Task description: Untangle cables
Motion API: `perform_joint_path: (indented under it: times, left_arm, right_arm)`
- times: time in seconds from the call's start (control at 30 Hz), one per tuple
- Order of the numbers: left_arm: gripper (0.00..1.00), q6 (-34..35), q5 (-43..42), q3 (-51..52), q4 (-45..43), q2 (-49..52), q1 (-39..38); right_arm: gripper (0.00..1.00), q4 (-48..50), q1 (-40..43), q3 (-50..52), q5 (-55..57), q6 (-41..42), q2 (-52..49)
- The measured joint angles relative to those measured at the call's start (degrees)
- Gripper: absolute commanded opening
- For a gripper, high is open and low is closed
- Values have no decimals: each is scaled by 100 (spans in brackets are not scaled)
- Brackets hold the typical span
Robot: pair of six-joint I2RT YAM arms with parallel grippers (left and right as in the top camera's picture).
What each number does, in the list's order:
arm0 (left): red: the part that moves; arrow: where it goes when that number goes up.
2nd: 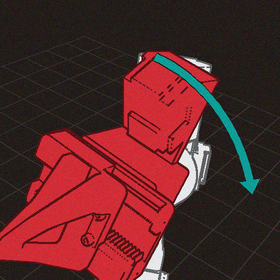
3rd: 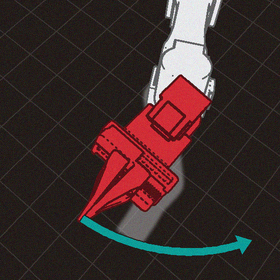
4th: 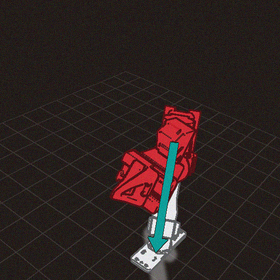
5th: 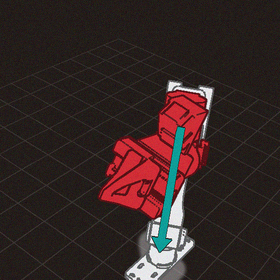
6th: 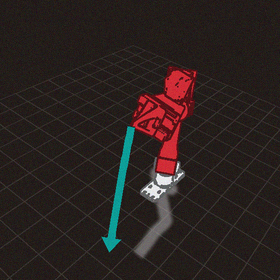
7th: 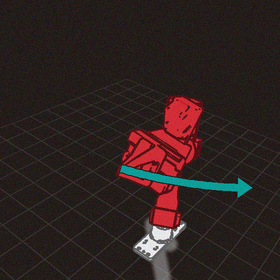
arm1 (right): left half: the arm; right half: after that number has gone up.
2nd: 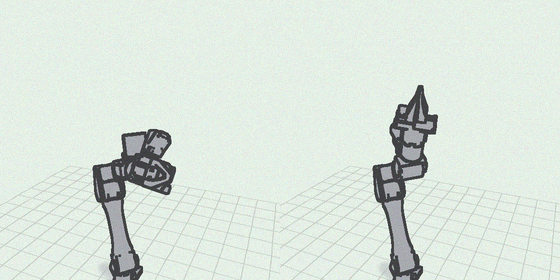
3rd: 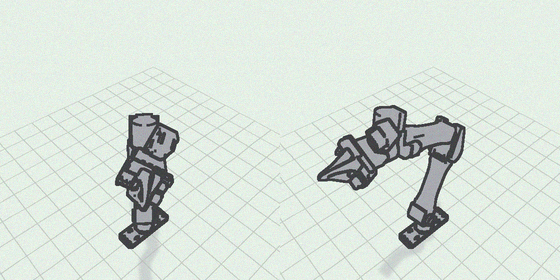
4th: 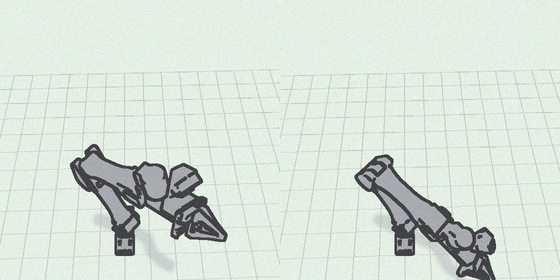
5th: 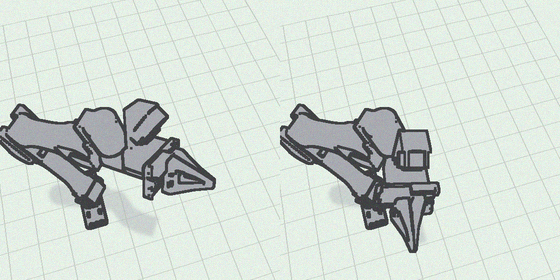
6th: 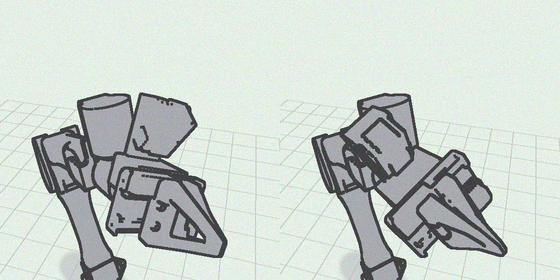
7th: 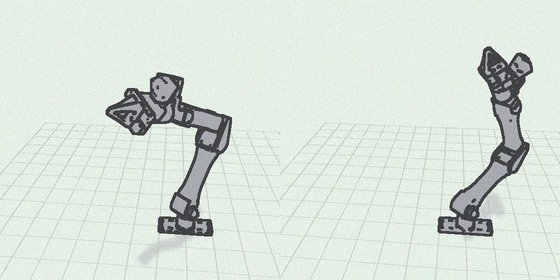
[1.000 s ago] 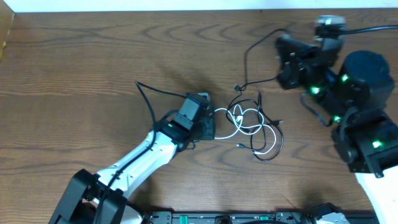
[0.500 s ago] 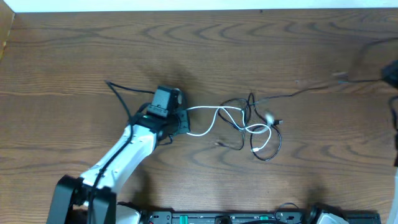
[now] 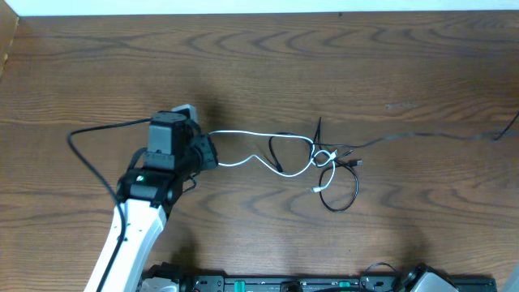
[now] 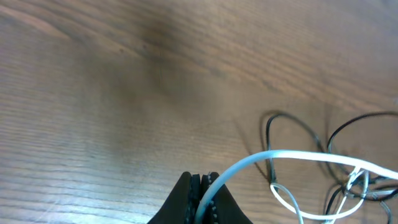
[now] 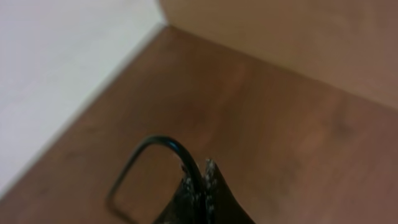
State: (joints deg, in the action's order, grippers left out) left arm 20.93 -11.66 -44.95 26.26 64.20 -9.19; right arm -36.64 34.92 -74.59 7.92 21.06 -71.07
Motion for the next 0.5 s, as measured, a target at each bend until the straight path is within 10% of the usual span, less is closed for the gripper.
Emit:
perform_joint_path:
  times: [0.43,0.5]
  left_arm:
    - [7,299,-1226,0,-52,-278,-514]
    - [7,299,-1250,0,-52,-223,-673]
  right_arm:
    - [1,-1825,-74,2,-1158,-181,-907]
    - [15,-2120,-129,2,-1276,-291,-914]
